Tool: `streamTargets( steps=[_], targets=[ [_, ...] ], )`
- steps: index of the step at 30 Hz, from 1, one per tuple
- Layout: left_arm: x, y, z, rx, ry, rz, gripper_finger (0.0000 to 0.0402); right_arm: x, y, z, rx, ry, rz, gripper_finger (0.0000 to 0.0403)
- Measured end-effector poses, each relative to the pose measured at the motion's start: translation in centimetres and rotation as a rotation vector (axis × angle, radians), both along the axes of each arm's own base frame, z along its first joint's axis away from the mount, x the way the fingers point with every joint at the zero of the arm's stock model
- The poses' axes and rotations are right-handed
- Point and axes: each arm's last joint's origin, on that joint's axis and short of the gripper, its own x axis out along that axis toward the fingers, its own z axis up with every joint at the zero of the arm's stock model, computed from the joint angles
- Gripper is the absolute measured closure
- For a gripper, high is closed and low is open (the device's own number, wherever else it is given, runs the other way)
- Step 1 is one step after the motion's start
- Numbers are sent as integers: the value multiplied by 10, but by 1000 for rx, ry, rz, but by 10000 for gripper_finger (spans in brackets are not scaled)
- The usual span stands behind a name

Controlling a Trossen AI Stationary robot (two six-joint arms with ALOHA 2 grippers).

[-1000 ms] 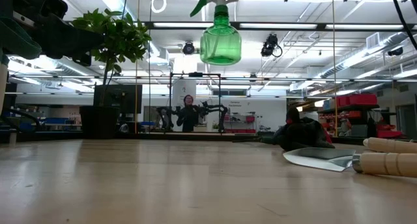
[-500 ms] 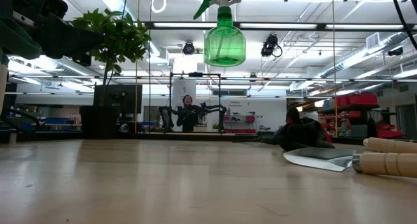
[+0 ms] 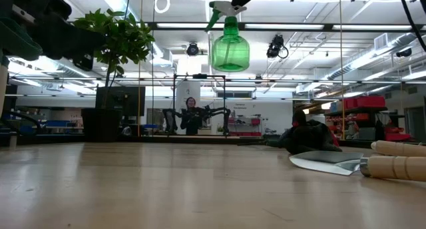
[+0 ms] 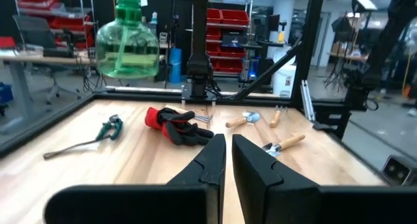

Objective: Pick & Place Garden tools in Gardening bag
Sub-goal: Put the spray bottle into the gardening bag

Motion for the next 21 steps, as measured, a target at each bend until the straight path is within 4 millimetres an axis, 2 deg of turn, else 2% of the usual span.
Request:
streamTargets(
  steps=[8, 17, 21],
  targets=[
    [0, 0, 1, -109, -7, -5, 369, 0, -2, 1, 73, -79, -227, 359],
    [-1, 2, 10, -62, -91, 75, 369, 2, -3, 3, 146, -150, -321, 359],
    [-3, 4, 22, -62, -114, 140, 369, 1, -7, 3, 160, -175, -388, 359]
  ],
)
